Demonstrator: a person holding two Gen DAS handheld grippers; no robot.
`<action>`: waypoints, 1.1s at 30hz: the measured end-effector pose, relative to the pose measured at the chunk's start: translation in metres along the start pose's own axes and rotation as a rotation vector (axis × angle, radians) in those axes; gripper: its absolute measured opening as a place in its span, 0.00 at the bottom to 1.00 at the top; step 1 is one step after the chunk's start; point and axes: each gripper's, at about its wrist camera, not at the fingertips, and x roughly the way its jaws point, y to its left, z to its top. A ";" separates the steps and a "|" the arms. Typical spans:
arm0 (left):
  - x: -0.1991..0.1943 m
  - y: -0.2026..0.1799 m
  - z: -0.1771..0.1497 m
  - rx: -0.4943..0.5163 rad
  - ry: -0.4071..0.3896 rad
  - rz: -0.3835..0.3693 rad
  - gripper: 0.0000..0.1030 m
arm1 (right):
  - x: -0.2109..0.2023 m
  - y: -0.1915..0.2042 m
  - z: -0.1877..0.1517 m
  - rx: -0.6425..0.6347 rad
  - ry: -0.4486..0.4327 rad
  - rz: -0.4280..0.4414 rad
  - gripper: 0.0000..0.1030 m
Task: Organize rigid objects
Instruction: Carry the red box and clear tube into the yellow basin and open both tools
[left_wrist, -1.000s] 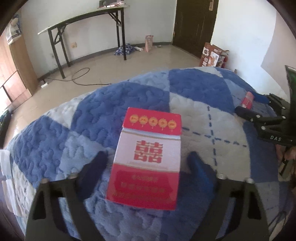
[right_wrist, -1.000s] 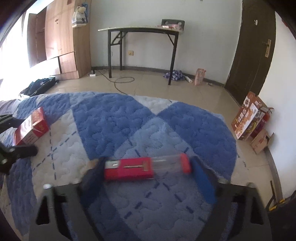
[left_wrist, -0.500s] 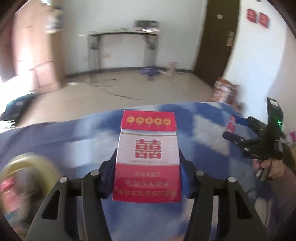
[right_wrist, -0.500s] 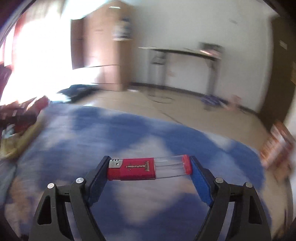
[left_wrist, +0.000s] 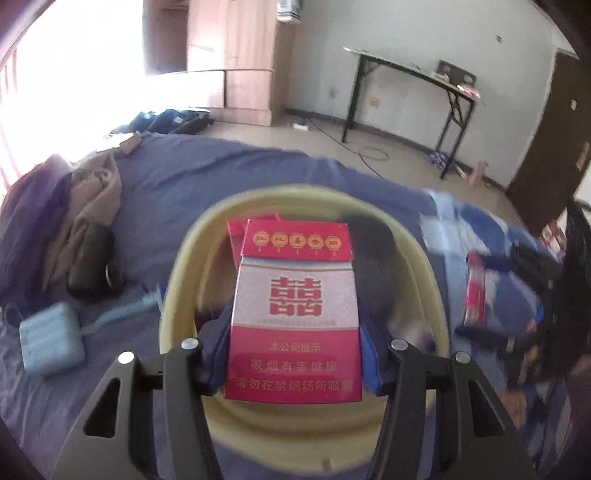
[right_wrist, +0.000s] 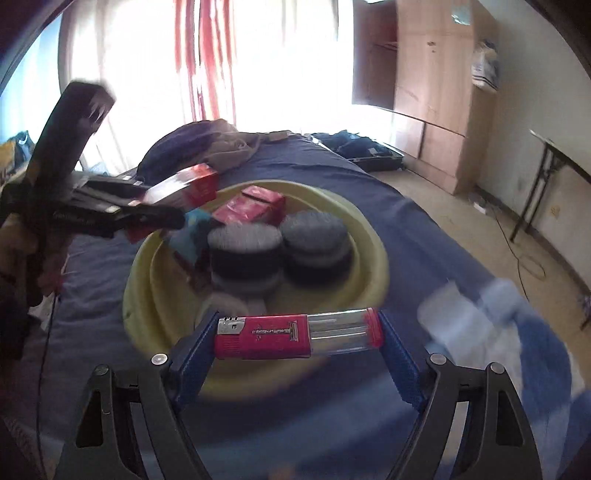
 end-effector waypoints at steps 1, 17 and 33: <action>0.006 -0.001 0.004 -0.003 0.002 0.013 0.55 | 0.007 0.000 0.006 -0.005 0.007 -0.002 0.80; 0.059 0.015 0.023 -0.062 0.108 0.052 0.55 | 0.066 -0.014 0.033 0.026 0.033 0.029 0.80; 0.071 0.021 0.017 -0.110 0.111 0.005 0.68 | 0.093 -0.006 0.073 -0.103 0.033 0.036 0.80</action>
